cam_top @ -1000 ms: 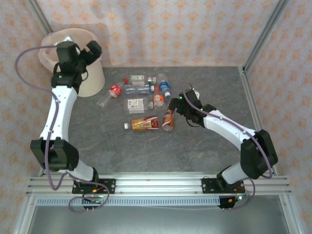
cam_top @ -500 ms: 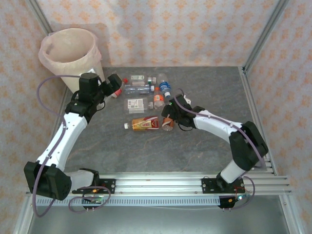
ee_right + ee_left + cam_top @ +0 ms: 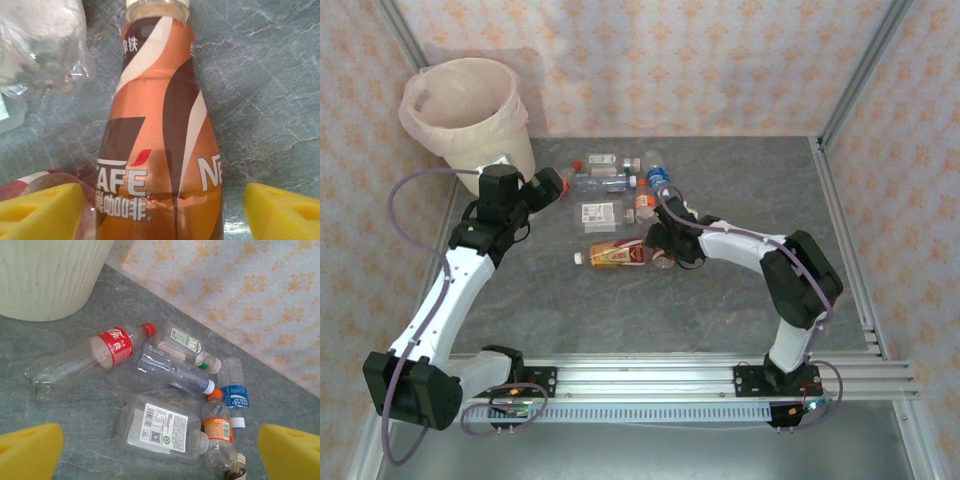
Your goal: Put the plastic bottles in the bin
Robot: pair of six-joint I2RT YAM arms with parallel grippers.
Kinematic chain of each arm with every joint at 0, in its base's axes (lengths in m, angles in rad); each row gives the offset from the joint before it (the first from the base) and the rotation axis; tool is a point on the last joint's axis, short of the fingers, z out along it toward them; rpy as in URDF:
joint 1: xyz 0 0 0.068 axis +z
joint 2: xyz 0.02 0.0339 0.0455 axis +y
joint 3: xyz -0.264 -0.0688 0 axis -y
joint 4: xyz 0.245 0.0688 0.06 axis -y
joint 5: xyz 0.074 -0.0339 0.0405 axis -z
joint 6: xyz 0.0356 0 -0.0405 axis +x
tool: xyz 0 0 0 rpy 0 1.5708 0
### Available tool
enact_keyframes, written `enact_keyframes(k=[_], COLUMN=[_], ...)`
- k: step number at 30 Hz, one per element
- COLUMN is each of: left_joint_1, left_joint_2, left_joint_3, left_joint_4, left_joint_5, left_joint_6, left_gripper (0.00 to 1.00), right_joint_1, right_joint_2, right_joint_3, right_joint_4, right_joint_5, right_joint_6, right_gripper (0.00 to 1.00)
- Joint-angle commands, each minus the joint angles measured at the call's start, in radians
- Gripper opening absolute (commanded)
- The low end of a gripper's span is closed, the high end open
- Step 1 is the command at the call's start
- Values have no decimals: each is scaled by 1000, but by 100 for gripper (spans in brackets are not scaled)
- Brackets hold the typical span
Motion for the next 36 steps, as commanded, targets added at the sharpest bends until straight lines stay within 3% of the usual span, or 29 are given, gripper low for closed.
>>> enact_keyframes(k=[1, 8, 14, 23, 28, 36], left_joint_1=[-1, -1, -4, -36, -103, -179], left_joint_2=[8, 44, 69, 122, 175, 277], left_joint_3=[-15, -3, -5, -4, 15, 34], left_joint_4=[27, 35, 63, 101, 149, 375], left_joint_5=[-2, 33, 71, 137, 201, 455], left_joint_6=[-9, -14, -28, -60, -44, -100], left_gripper=[100, 100, 100, 100, 100, 100], right_joint_1=[5, 5, 4, 6, 6, 7], right_joint_2=[47, 36, -40, -190, -289, -299], right_joint_3=[17, -36, -90, -145, -211, -276], right_joint_4=[-40, 4, 61, 136, 312, 655], right_joint_5=[-11, 31, 61, 53, -104, -280], right_joint_6=[-34, -9, -62, -178, -274, -342], right_gripper=[81, 72, 52, 46, 45, 43])
